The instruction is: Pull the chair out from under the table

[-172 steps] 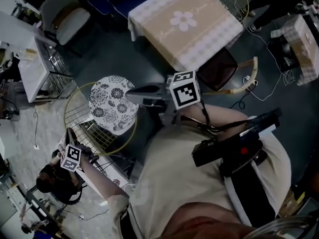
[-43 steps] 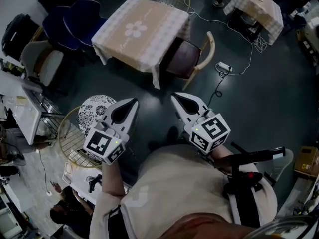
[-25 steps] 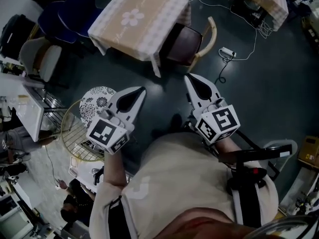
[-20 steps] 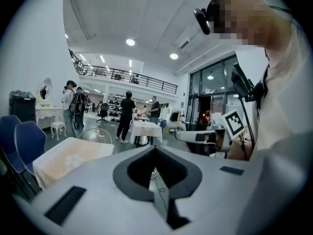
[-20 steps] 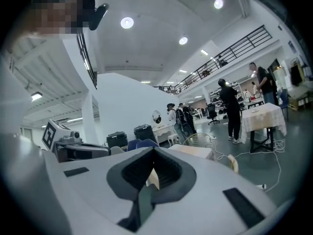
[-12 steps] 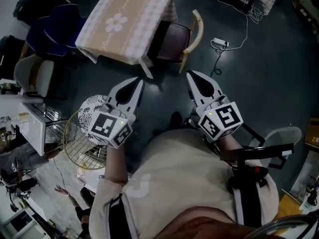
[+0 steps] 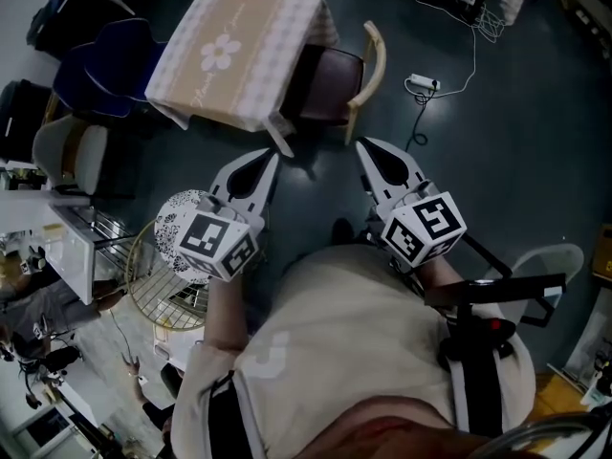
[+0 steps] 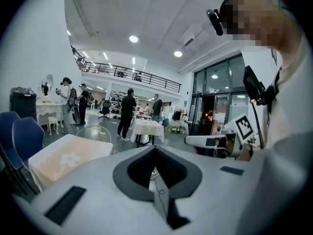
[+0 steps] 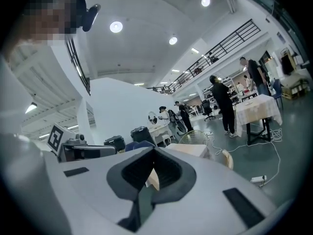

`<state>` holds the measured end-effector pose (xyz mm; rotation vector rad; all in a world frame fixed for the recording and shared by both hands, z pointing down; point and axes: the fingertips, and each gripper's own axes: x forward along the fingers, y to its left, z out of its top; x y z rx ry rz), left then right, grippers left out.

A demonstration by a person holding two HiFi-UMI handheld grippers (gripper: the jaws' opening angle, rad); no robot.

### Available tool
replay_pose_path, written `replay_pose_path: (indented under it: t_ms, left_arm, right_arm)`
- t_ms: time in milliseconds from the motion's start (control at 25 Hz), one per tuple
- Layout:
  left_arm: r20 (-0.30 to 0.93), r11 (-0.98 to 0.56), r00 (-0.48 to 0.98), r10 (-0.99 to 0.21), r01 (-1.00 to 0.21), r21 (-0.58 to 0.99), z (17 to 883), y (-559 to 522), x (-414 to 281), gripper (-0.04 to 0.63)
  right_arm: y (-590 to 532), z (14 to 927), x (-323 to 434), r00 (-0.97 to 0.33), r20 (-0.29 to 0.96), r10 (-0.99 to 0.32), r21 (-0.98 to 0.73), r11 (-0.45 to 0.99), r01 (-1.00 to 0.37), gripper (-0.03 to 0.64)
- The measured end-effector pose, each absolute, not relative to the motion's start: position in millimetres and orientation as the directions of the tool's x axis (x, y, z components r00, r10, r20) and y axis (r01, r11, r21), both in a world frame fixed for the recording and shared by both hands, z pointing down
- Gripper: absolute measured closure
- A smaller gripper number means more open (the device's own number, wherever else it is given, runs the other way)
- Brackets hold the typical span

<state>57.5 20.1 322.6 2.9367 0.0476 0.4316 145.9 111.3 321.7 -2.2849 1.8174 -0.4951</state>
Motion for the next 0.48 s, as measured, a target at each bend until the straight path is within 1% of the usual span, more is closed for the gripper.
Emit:
replay_pose_path:
  t_ms: [280, 480]
  left_arm:
    - [0.324, -0.99, 0.946, 0.023, -0.024, 0.142, 325, 25, 59, 0.588]
    - [0.347, -0.985, 0.937, -0.03, -0.087, 0.148, 332, 19, 54, 0.589]
  right_arm:
    - [109, 330, 152, 0.142, 0.156, -0.978, -0.388, -0.193, -0.901, 0.607]
    - [95, 335, 152, 0.067, 0.158, -0.985, -0.4, -0.126, -0.908, 0.607]
